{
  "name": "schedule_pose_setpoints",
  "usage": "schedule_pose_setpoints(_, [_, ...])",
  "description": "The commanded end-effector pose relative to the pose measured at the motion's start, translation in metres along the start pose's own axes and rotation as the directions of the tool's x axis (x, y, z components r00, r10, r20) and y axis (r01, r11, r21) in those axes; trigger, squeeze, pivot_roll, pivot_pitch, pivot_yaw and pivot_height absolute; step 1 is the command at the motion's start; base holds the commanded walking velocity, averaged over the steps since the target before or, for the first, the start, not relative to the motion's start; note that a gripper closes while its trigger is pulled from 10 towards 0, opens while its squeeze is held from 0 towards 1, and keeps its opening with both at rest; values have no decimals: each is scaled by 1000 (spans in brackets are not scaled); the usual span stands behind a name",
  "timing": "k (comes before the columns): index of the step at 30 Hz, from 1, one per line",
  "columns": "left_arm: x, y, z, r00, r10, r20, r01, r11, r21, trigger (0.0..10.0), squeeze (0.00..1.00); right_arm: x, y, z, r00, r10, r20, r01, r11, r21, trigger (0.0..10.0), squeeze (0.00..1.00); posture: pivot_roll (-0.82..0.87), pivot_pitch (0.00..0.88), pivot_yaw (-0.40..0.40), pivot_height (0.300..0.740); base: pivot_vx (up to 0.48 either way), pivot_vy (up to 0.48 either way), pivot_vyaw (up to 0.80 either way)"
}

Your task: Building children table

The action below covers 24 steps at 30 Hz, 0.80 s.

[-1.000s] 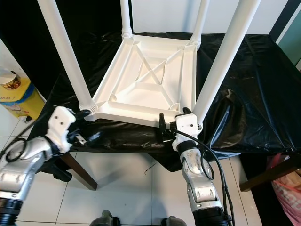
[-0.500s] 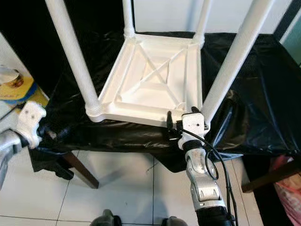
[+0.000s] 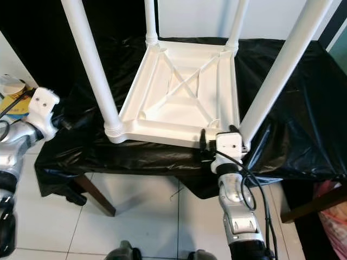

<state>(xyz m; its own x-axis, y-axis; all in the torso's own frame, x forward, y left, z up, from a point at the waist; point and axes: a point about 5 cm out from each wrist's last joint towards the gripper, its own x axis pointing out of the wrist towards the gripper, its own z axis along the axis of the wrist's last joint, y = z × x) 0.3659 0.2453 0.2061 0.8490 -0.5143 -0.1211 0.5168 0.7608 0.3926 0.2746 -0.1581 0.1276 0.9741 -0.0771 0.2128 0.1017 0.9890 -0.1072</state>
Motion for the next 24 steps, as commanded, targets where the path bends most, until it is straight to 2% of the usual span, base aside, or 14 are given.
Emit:
schedule_pose_setpoints(1, [-4, 21, -5, 908, 419, -12, -419, 908, -26, 10000, 0, -5, -18, -13, 994, -88, -65, 86, 996, -33, 10000, 0, 32, 74, 16, 740, 0, 0, 0])
schedule_pose_setpoints(6, [9, 18, 7, 900, 433, 46, -427, 899, -94, 10000, 0, -6, -23, -16, 989, -125, -82, 122, 992, -40, 10000, 0, 28, 74, 18, 740, 0, 0, 0])
schedule_pose_setpoints(9, [20, 8, 13, 919, 377, 114, -354, 917, -183, 10000, 0, -5, -22, -17, 989, -116, -90, 113, 993, -33, 10000, 0, 29, 75, 16, 740, 0, 0, 0])
schedule_pose_setpoints(15, [33, -6, 21, 929, 300, 216, -240, 935, -262, 10000, 0, -6, -18, -18, 990, -99, -95, 97, 995, -31, 10000, 0, 34, 75, 10, 740, 0, 0, 0])
schedule_pose_setpoints(21, [38, -20, 27, 930, 218, 296, -134, 950, -281, 10000, 0, -7, -13, -19, 992, -77, -102, 74, 997, -26, 10000, 0, 35, 76, 9, 740, 0, 0, 0])
schedule_pose_setpoints(23, [39, -32, 32, 917, 137, 374, -36, 964, -265, 10000, 0, -8, -10, -21, 992, -55, -109, 53, 998, -21, 10000, 0, 35, 75, 9, 740, 0, 0, 0])
schedule_pose_setpoints(24, [39, -32, 32, 917, 137, 374, -36, 964, -265, 10000, 0, -8, -10, -21, 992, -55, -109, 53, 998, -21, 10000, 0, 35, 75, 9, 740, 0, 0, 0])
